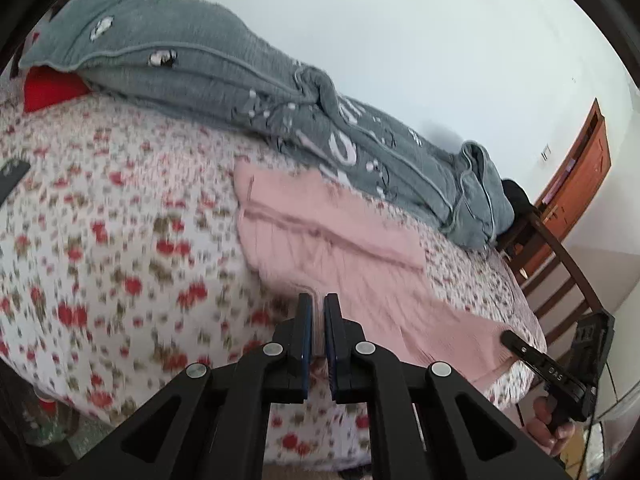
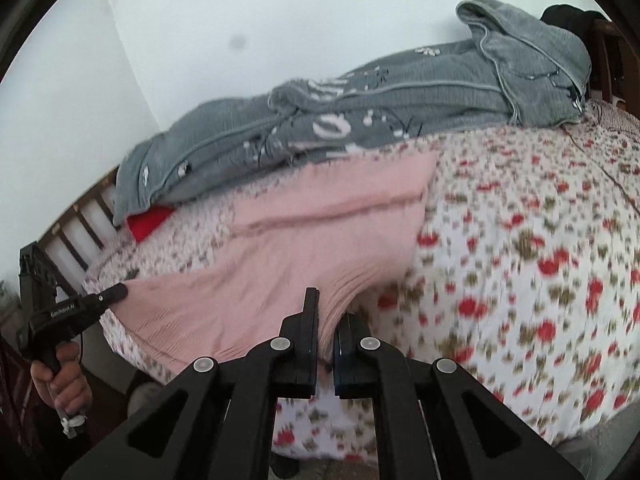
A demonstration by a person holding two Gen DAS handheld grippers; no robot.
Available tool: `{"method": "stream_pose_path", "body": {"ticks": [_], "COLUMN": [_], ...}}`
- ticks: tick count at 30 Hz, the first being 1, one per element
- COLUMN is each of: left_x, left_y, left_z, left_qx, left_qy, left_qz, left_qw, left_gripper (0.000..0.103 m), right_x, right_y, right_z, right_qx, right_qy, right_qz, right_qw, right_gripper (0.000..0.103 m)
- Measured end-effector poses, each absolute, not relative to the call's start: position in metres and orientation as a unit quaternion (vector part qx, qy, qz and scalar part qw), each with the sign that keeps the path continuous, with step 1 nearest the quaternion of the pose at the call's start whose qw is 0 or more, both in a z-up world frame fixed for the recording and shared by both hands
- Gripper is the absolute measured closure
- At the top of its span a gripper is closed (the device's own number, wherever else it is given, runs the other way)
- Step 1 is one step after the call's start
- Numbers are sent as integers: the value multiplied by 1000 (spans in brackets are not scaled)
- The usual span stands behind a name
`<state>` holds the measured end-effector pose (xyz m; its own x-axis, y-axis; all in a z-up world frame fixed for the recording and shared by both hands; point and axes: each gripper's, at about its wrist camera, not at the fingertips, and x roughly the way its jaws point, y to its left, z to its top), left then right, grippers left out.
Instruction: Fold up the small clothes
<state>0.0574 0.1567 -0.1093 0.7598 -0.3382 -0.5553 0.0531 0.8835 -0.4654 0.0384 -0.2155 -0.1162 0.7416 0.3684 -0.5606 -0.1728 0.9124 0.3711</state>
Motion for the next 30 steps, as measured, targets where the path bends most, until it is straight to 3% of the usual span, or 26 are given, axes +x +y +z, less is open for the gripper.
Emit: {"method": "stream_pose_path", "body": {"ticks": [14,30], "left_x": [161,287], "left_y": [159,155], "left_z": [-70,-119], "left_qx": [-222,-220], "left_qy": [307,329], "left_qz": [-56,-39], "left_qw": [924,918], "left_gripper": [96,96], "right_x": [136,266], "right_y": [-227,-234], "right_z": [-72,-105], "right_qx": [194,210], "right_qy": [312,337], "right_qz": [130,114], "right_qw": [921,911], "right_gripper": [98,98]}}
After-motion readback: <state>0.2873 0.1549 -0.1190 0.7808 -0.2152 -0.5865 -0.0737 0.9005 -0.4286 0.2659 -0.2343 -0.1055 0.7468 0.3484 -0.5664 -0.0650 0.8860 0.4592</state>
